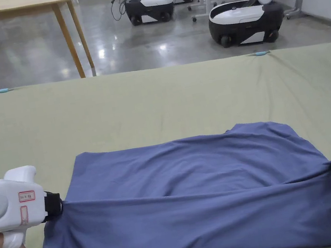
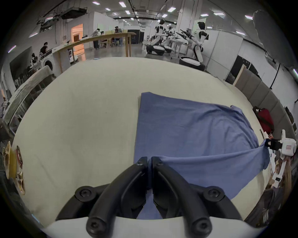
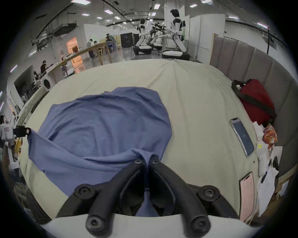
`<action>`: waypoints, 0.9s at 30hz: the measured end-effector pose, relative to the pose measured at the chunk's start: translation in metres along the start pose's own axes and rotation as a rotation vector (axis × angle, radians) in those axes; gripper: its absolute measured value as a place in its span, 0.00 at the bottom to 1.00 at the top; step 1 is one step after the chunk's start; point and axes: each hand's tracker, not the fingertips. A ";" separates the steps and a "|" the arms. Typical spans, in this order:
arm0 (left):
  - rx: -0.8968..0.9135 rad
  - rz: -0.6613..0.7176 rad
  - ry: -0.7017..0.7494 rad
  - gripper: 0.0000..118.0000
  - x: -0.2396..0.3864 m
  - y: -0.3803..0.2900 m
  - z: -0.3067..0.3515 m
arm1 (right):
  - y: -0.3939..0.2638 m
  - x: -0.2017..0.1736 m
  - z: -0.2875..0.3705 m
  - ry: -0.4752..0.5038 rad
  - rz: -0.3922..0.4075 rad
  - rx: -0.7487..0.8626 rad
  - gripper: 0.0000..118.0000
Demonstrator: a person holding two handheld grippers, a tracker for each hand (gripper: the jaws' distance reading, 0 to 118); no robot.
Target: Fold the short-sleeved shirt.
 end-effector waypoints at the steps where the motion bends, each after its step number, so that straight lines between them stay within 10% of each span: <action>1: -0.013 -0.008 0.000 0.05 0.000 0.000 -0.006 | -0.001 0.002 -0.005 0.005 -0.008 -0.005 0.48; 2: -0.034 -0.011 0.003 0.19 0.001 -0.004 -0.009 | -0.003 0.003 -0.007 0.006 -0.018 -0.013 0.86; 4: -0.046 -0.024 0.047 0.97 -0.001 -0.011 -0.011 | -0.011 0.003 -0.008 0.004 -0.026 -0.049 0.96; 11: 0.078 0.008 0.118 0.82 -0.014 -0.053 0.049 | -0.065 0.015 0.042 -0.038 0.000 0.050 0.91; 12: 0.080 0.009 0.114 0.78 -0.014 -0.060 0.059 | -0.074 0.018 0.050 -0.042 -0.030 0.080 0.79; 13: 0.076 0.014 0.106 0.58 -0.014 -0.066 0.067 | -0.080 0.016 0.057 -0.048 -0.034 0.084 0.40; 14: 0.083 0.021 0.088 0.28 -0.014 -0.072 0.073 | -0.087 0.016 0.060 -0.060 -0.038 0.085 0.08; 15: 0.074 0.038 0.062 0.00 -0.014 -0.077 0.074 | -0.095 0.017 0.065 -0.065 -0.043 0.091 0.02; 19: 0.021 0.037 -0.009 0.02 -0.006 -0.089 0.074 | -0.110 0.013 0.076 -0.046 -0.021 0.075 0.01; 20: -0.008 0.030 -0.009 0.21 -0.003 -0.090 0.071 | -0.112 0.014 0.078 -0.045 -0.018 0.073 0.01; 22: -0.044 0.028 0.016 0.97 0.000 -0.093 0.060 | -0.116 0.016 0.082 -0.042 -0.024 0.078 0.01; 27: -0.116 -0.036 0.126 0.91 0.005 -0.096 0.029 | -0.119 0.025 0.083 -0.016 -0.056 0.064 0.01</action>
